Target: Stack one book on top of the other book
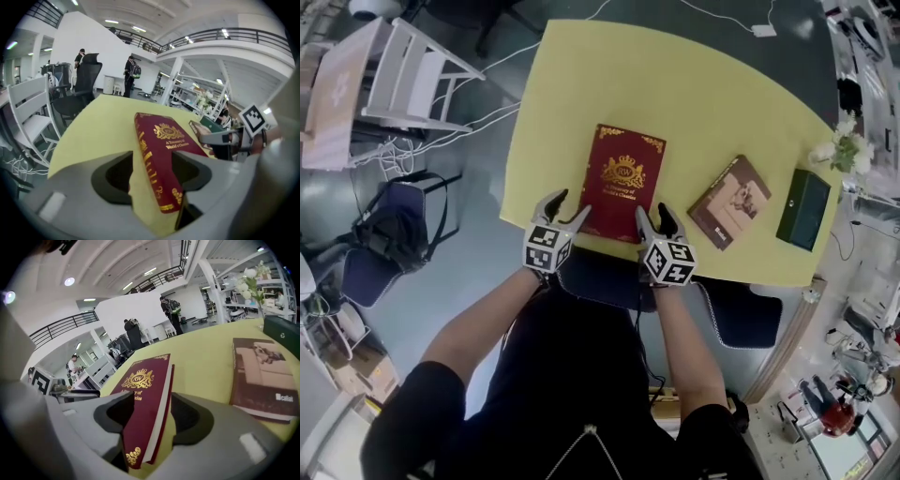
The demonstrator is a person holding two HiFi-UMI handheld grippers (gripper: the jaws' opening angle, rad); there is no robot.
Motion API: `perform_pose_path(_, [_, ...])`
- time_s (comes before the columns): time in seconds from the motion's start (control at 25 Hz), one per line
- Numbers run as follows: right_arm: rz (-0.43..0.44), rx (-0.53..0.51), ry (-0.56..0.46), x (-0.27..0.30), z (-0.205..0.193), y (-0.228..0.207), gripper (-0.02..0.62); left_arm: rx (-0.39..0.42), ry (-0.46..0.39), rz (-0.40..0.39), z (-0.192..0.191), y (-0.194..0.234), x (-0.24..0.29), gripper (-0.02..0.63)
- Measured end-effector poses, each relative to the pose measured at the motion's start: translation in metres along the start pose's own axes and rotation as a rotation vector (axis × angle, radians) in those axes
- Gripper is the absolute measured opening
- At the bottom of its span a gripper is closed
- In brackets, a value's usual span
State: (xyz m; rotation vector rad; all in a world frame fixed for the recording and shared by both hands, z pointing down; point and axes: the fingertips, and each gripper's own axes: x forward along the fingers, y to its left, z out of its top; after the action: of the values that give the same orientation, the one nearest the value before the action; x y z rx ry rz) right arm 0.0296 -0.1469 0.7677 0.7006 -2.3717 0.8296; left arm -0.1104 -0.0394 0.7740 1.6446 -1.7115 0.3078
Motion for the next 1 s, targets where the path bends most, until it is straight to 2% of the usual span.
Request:
perform_pose_path(0.08, [-0.011,-0.003,-0.025,-0.019,0.017,0.000,0.245,-0.009,-0.030,0.024,0.015,0.007,-0.021,0.262])
perform_pose_path(0.12, [-0.013,-0.018,-0.040,-0.029,0.027,0.004,0.229,-0.008,-0.049,0.032,0.024,0.008,-0.033,0.231])
perform_pose_path(0.2, [0.000,-0.057,-0.076,-0.048,0.049,0.019,0.095,-0.002,-0.091,0.039,0.047,0.007,-0.059,0.135])
perform_pose_path(0.24, [0.015,-0.079,-0.096,-0.057,0.060,0.032,0.051,0.004,-0.113,0.039,0.059,0.005,-0.072,0.054])
perform_pose_path(0.28, [0.031,-0.106,-0.116,-0.067,0.071,0.046,0.003,0.015,-0.137,0.036,0.071,0.001,-0.085,0.008])
perform_pose_path(0.48, [0.108,-0.271,-0.229,-0.112,0.126,0.130,0.002,0.112,-0.274,-0.022,0.139,-0.035,-0.139,0.008])
perform_pose_path(0.6, [0.128,-0.324,-0.305,-0.145,0.148,0.171,0.002,0.168,-0.350,-0.068,0.170,-0.064,-0.169,0.008])
perform_pose_path(0.8, [0.131,-0.346,-0.390,-0.197,0.154,0.213,0.002,0.245,-0.414,-0.169,0.184,-0.112,-0.213,0.008])
perform_pose_path(1.0, [0.074,-0.330,-0.408,-0.218,0.147,0.214,0.002,0.274,-0.418,-0.242,0.180,-0.138,-0.224,0.008])
